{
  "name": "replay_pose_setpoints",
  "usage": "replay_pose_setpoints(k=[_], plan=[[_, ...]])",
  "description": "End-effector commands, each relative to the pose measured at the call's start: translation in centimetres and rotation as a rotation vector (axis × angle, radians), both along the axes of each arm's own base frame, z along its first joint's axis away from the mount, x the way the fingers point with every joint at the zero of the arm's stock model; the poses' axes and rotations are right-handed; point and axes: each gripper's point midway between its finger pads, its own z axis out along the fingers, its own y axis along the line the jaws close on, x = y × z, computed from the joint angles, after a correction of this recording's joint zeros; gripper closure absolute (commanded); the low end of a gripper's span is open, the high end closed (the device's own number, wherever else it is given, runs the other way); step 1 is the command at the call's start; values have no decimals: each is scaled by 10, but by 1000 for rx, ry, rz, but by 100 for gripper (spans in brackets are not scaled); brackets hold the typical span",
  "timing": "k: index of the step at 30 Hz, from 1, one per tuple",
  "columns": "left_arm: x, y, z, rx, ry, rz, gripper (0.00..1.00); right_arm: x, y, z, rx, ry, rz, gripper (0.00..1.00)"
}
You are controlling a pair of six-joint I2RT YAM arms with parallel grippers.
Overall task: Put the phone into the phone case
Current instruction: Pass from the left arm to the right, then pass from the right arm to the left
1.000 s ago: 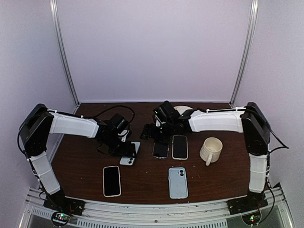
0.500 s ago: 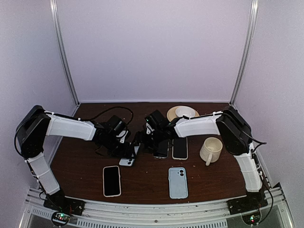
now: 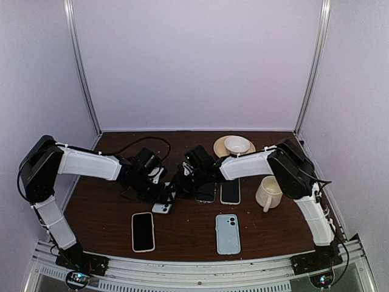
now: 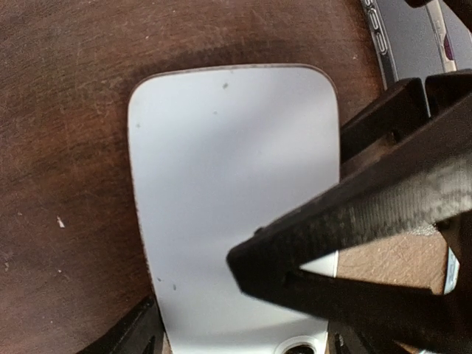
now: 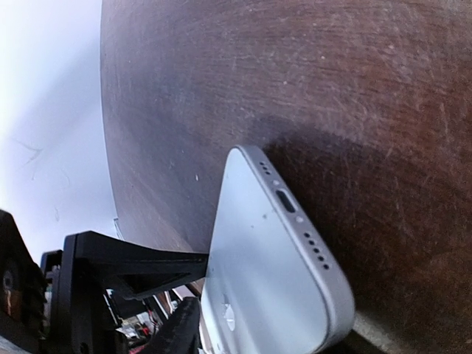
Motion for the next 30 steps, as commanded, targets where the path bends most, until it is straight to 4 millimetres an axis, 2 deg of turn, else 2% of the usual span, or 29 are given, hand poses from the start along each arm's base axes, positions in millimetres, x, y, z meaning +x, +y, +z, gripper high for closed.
replay_pose_setpoints(k=[1,5,9,12,15,18,19,21,23,26,30], plan=[[-8,-1,-7,-1,30,-48,55,3,11,18,80,-37,31,63],[-7,-2,0,-4,16,-60,55,2,11,23,87,-55,41,76],[-5,-3,9,-13,-9,-70,49,5,8,27,84,-75,34,92],[-5,-3,12,-15,-15,-81,45,6,5,31,83,-88,29,97],[-5,-5,18,-19,-19,-89,34,8,2,35,78,-101,34,100],[-6,-7,32,-31,-24,-112,19,9,-2,43,75,-122,40,100],[-7,-8,40,-36,-28,-123,12,9,-3,48,74,-134,44,100],[-9,-7,59,-43,-44,-138,9,9,-7,57,56,-170,56,100],[-9,-7,86,-68,-89,-151,8,11,-14,69,18,-228,68,100],[-10,-5,137,-123,-194,-171,8,13,-29,96,-43,-345,91,100],[-11,1,205,-185,-354,-193,13,16,-56,138,-148,-520,122,100]])
